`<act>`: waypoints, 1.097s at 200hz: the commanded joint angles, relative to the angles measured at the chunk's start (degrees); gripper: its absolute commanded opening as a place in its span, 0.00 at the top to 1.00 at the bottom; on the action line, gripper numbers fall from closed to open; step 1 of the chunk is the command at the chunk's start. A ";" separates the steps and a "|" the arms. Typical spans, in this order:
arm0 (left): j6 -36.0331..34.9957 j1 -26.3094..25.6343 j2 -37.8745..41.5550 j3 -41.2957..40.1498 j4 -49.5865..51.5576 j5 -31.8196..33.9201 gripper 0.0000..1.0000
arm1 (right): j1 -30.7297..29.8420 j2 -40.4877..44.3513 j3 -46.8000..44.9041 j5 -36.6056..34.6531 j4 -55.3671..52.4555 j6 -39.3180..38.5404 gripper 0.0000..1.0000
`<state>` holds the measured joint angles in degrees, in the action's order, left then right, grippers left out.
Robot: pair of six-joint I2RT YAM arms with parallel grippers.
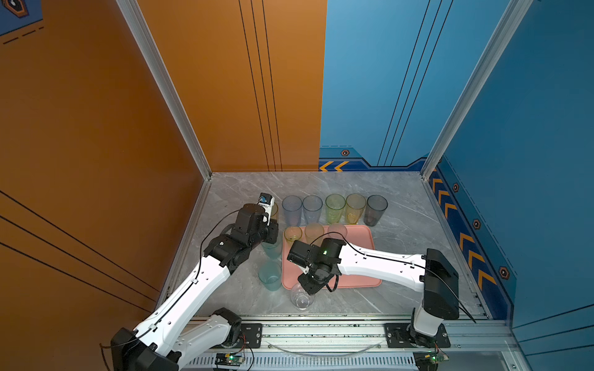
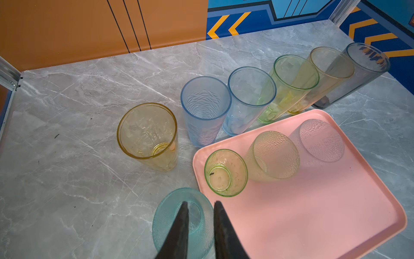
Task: Place the glasses into the tray
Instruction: Pick up the glass from the bottom-center of the table.
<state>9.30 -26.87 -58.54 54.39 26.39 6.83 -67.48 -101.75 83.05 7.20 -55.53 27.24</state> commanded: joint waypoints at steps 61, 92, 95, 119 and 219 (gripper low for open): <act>-0.69 0.59 0.45 -0.93 0.52 -1.27 0.78 | 0.21 -0.22 0.44 -2.67 -2.66 -0.02 0.75; -0.76 0.59 0.58 -1.04 0.60 -1.29 0.78 | 0.12 -1.72 0.44 -2.10 -2.66 -0.15 0.75; -0.77 0.64 0.62 -1.03 0.59 -1.29 0.78 | 0.09 -1.84 0.45 -2.03 -2.66 -0.22 0.75; -0.86 0.68 0.63 -1.11 0.59 -1.21 0.78 | 0.13 -2.48 0.76 -1.67 -2.66 -0.35 0.78; -1.02 0.68 0.45 -1.27 0.59 -0.94 0.78 | 0.05 -4.76 2.35 -0.88 -2.66 -1.14 0.83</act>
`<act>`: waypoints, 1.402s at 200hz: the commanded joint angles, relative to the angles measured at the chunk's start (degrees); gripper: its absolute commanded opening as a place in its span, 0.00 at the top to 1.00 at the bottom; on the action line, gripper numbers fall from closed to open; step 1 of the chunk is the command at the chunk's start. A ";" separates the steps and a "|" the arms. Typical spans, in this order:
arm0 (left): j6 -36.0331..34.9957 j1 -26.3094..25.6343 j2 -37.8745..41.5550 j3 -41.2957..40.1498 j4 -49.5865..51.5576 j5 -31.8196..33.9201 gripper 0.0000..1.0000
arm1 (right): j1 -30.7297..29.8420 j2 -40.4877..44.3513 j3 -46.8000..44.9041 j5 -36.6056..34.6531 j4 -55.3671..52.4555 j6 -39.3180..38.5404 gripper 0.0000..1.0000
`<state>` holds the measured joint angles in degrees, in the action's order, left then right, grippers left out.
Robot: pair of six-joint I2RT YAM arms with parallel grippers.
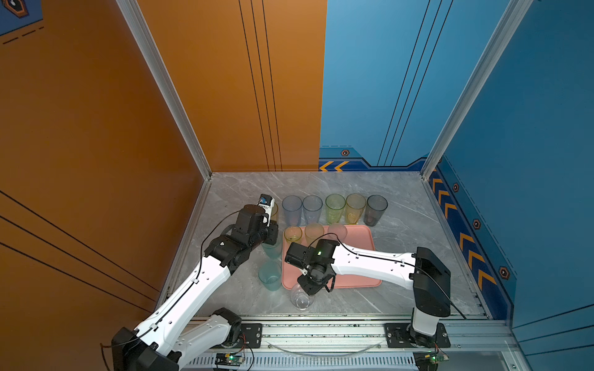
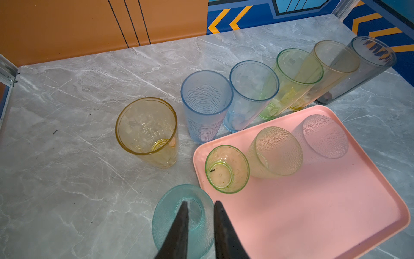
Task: Place the glasses into the tray
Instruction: Pick up the glass from the bottom-center of the table, then place the glass on the tray.
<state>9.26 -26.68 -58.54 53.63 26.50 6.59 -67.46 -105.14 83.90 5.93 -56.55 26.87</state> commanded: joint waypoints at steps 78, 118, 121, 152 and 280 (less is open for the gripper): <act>-1.08 0.57 0.45 -0.49 0.74 -0.62 0.78 | 0.00 0.37 1.44 -3.04 -2.45 -0.86 1.00; -1.26 0.57 0.27 -0.03 1.43 -0.44 0.78 | 2.16 6.34 -0.13 -8.87 -6.19 -0.61 1.00; -1.24 0.57 0.20 0.03 1.44 -0.37 0.78 | 2.62 7.14 -0.40 -9.32 -6.46 -0.55 1.00; -1.33 0.55 -0.23 0.47 1.80 -0.35 0.78 | 8.09 15.44 -4.20 -14.18 -9.62 0.11 1.00; -1.91 0.50 -4.73 4.65 4.93 -0.38 0.78 | 40.74 20.83 -3.83 -17.39 -11.56 -12.63 1.00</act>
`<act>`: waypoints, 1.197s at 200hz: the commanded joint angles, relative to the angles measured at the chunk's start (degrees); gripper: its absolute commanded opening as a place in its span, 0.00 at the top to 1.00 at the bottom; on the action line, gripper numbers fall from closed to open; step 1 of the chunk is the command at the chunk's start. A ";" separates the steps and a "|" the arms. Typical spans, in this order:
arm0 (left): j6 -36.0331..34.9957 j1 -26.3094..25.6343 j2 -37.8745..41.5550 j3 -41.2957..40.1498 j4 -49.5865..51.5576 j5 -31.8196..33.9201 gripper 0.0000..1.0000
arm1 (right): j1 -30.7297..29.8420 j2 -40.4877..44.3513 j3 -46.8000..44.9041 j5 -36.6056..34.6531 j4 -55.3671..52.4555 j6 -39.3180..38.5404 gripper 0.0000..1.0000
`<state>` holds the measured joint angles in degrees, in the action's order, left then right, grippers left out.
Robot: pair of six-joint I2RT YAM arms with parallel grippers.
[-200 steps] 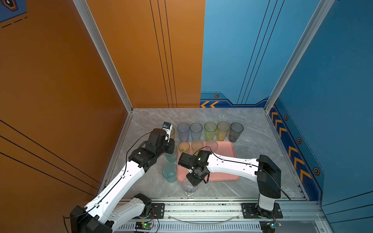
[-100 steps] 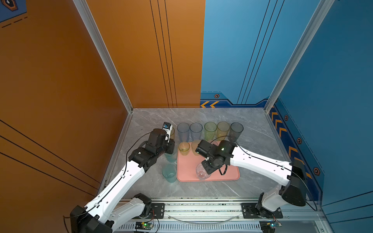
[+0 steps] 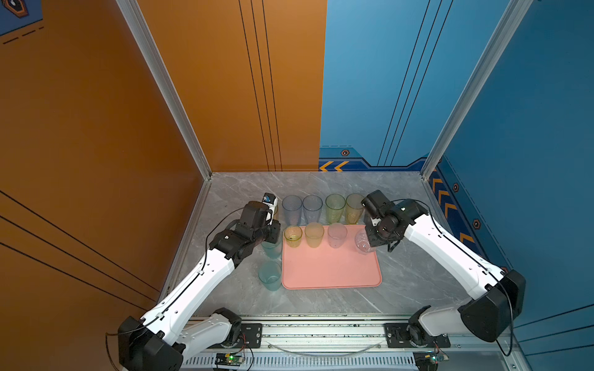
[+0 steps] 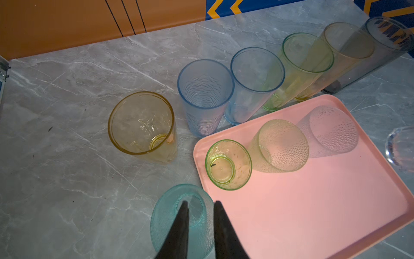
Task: Place the glasses into the tray
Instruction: Place the glass on the tray.
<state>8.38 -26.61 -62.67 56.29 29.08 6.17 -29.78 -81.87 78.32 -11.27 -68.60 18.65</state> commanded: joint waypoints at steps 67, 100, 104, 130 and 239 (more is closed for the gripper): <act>-1.47 0.67 -0.98 2.33 4.01 1.38 0.77 | 8.86 -12.59 6.59 3.85 5.41 -7.98 1.00; -1.58 0.86 -1.65 2.33 3.97 1.41 0.77 | 9.04 -16.04 7.72 5.02 6.72 -8.46 1.00; -1.60 0.94 -1.70 2.33 3.97 1.39 0.77 | 9.11 -16.40 7.82 5.16 6.88 -8.54 1.00; -1.66 1.21 -2.21 2.33 3.92 1.30 0.77 | 9.43 -18.46 8.69 5.64 7.73 -8.67 1.00; -1.70 2.00 -2.98 4.17 4.94 0.77 0.77 | 10.26 -23.52 10.14 7.08 9.10 -9.14 1.00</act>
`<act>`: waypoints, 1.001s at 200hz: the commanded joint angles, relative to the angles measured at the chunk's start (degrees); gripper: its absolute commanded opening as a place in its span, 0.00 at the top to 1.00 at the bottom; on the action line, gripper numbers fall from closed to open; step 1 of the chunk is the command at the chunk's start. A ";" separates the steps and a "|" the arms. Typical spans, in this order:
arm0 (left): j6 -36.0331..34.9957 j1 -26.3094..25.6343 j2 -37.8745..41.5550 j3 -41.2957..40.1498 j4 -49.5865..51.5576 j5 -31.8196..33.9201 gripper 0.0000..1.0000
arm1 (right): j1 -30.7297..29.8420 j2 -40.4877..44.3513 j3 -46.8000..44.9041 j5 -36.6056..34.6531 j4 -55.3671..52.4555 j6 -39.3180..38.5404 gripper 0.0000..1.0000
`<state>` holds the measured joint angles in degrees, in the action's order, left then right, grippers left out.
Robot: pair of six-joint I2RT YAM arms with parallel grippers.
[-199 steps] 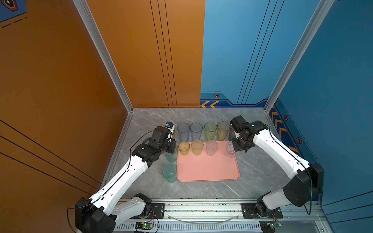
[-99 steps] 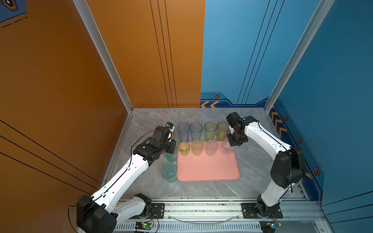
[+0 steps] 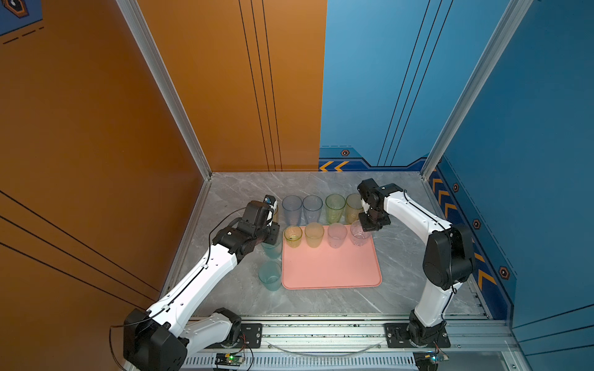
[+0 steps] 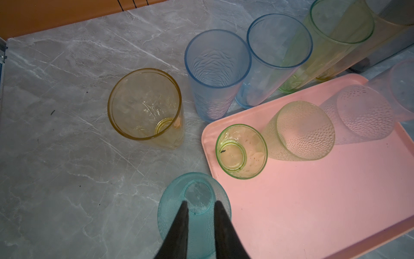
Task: Place the glasses into the tray
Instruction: Place the glass on the tray.
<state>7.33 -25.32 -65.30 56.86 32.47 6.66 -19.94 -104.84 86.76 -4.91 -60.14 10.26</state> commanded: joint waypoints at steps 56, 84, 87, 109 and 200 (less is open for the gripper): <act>-0.75 0.80 -0.88 4.82 3.45 -0.33 0.77 | 0.78 -0.68 0.46 1.42 0.64 -0.86 0.97; -0.91 0.80 -0.63 5.17 4.16 -0.24 0.77 | 0.87 -0.80 -0.01 1.77 0.90 -1.01 0.96; -0.92 0.80 -0.61 5.14 4.18 -0.24 0.77 | 0.87 -0.87 0.01 1.82 0.90 -1.03 0.96; -0.90 0.84 -0.36 5.22 4.53 -0.16 0.77 | 0.96 -1.46 -0.27 2.18 0.90 -1.10 0.95; -1.32 1.06 -0.52 6.16 5.93 0.20 0.77 | 1.22 -2.30 -0.02 2.71 0.99 -1.38 0.88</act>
<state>6.92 -25.10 -65.80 60.99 36.40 6.63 -19.25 -106.74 86.83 -2.87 -58.89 9.67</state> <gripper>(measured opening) 0.231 0.097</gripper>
